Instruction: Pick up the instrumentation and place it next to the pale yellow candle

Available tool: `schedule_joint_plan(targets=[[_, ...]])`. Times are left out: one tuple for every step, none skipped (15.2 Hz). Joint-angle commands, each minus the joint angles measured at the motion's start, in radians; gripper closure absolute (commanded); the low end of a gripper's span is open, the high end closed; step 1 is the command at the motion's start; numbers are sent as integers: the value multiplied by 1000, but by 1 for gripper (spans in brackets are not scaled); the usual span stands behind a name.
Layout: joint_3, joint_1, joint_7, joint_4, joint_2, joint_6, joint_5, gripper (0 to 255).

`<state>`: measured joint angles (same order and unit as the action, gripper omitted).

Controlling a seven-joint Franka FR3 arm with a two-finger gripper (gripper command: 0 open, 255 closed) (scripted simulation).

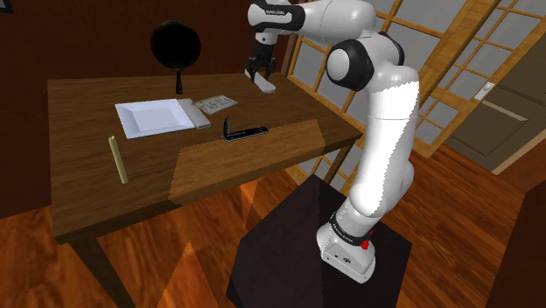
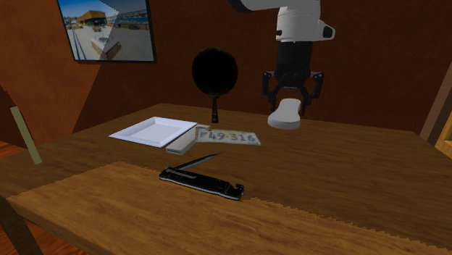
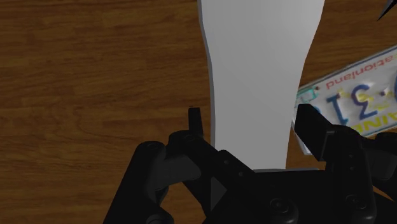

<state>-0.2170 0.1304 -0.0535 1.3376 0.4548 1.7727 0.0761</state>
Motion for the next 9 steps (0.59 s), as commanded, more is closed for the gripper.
schedule_joint_plan(targets=[[0,2,0,-31,3,-28,0,255],[-1,3,0,-46,4,-42,0,255],[-1,4,0,-61,5,-56,0,255],[-1,5,0,-76,6,-70,1,255],[-1,6,0,-92,8,-84,1,255],[-1,7,0,-109,10,-99,1,255],[-1,8,0,-126,12,-114,2,255],[-1,10,0,-144,15,-129,2,255],[-1,11,0,-163,18,-144,3,255]])
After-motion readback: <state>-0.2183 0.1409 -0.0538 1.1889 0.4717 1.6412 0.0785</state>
